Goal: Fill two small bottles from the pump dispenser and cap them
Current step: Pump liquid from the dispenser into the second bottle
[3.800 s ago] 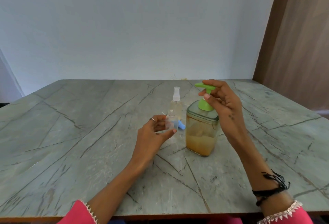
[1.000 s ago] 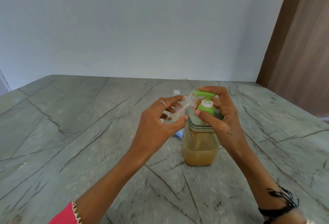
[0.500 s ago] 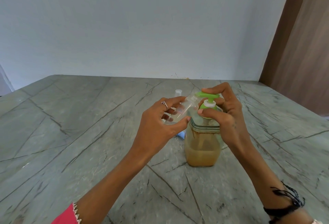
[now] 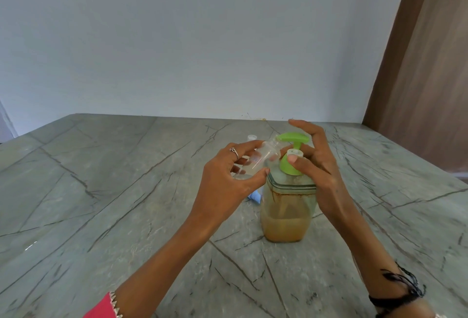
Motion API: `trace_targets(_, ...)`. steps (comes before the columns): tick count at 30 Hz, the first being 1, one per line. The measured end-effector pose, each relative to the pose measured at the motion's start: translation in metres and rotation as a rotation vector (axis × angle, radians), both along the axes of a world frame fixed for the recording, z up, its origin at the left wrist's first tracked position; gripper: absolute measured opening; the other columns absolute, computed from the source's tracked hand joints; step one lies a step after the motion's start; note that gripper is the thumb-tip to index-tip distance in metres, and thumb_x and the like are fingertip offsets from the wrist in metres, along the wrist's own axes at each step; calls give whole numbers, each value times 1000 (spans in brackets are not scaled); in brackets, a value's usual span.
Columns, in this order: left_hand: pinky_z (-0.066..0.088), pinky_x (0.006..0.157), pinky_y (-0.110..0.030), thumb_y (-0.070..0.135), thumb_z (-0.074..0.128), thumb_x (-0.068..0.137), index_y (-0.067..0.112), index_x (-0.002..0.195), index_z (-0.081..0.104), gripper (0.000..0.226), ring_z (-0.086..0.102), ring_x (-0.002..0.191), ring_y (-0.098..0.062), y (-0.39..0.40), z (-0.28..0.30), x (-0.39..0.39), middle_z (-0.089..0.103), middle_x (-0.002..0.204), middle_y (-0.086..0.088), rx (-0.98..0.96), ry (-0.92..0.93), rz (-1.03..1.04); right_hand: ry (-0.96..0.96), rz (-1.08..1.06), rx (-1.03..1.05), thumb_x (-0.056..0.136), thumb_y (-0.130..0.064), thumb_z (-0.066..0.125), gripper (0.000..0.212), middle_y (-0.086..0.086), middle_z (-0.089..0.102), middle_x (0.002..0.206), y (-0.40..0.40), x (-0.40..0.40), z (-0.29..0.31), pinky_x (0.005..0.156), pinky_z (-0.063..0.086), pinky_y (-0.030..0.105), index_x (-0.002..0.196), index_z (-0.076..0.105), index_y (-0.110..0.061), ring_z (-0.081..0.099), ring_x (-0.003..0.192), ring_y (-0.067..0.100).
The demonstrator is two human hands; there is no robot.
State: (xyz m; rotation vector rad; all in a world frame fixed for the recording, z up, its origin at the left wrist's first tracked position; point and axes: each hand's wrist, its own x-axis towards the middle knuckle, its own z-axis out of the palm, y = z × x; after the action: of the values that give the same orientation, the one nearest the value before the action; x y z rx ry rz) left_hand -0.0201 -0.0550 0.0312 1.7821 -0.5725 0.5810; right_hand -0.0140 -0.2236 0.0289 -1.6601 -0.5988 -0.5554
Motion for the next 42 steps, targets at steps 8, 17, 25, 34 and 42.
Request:
trace_targets(8,46,72,-6,17,74,76,47,100,51,44,54,89,8,-1,3,-4,58,92,22,-8,2,15,456,-95,123,72,-72,38,55,-12,74,74,9,-7,32,89,48,27,92,71,-33,67,85,6)
trace_targets(17,43,73,-4,16,74,76,49,101,50,48,53,90,9,2,2,-2,56,94,23,29,-12,29,673,13,197,83,-44,62,24,1,74,76,9,-2,41,60,53,24,88,70,-21,68,63,15)
trace_targets(25,44,72,-6,14,75,75,46,101,51,48,54,90,4,3,1,-4,58,96,20,52,-2,20,620,-29,247,86,-26,63,9,1,71,94,7,1,39,77,54,29,95,66,-23,64,86,18)
trace_targets(34,43,74,-5,15,75,75,43,103,53,46,54,93,2,5,0,-5,59,97,17,63,19,5,598,-46,214,88,-27,60,11,-4,74,76,10,-3,37,54,54,18,88,69,-20,69,64,7)
trace_targets(42,44,73,-5,18,74,76,42,104,54,42,55,92,4,0,2,-6,59,94,22,19,38,1,583,-159,129,89,-45,52,49,-10,67,57,21,-10,37,71,47,27,45,68,-31,60,51,1)
